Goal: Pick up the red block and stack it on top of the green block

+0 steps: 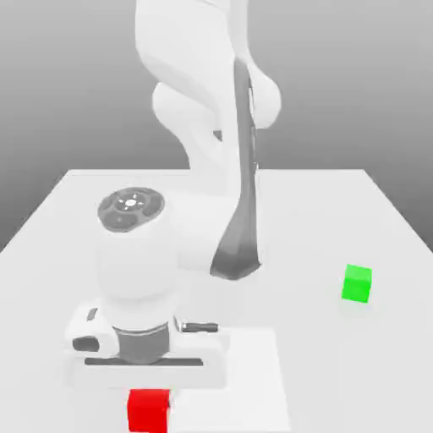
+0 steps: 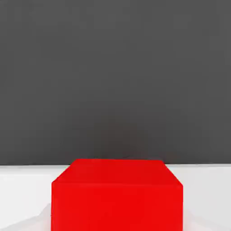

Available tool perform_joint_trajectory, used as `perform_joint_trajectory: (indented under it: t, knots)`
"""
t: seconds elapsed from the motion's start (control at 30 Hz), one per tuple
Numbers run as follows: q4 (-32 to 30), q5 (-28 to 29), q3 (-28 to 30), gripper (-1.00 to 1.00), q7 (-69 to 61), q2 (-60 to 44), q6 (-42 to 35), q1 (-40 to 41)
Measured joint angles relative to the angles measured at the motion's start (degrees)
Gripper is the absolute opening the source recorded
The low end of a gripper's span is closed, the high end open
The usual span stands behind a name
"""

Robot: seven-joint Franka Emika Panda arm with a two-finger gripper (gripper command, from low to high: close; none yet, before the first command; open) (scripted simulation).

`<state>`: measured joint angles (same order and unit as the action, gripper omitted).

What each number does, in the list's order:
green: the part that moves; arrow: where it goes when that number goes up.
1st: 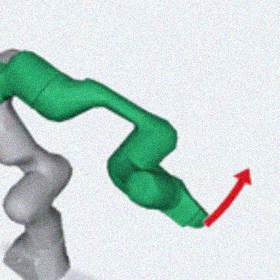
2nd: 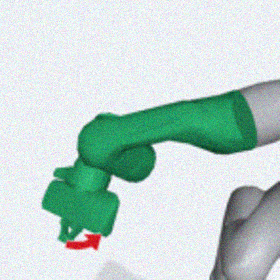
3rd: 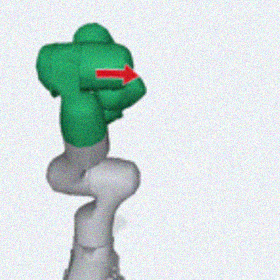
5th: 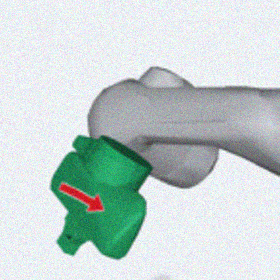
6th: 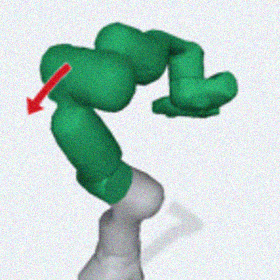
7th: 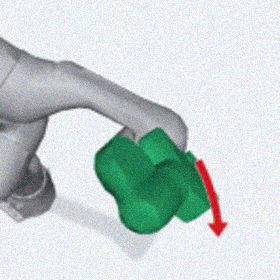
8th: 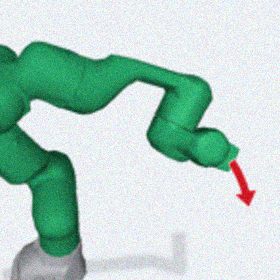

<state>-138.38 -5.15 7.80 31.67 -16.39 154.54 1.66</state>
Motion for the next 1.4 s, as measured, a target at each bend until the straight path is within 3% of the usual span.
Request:
perform_joint_trajectory:
  t: [0.23, 0.4, 0.7, 1.4]
  knots:
    - [-8.4, -3.8, -9.6, -1.00, 7.4, 10.6, -2.1, -9.9]
    - [-15.9, -7.1, -16.0, -1.00, 14.9, 18.6, -2.3, -25.6]
    - [-28.6, -8.2, -29.6, -1.00, 30.1, 31.3, -1.9, -37.8]
    - [-29.1, 1.1, -34.1, -1.00, 37.5, 23.5, 7.1, -33.0]
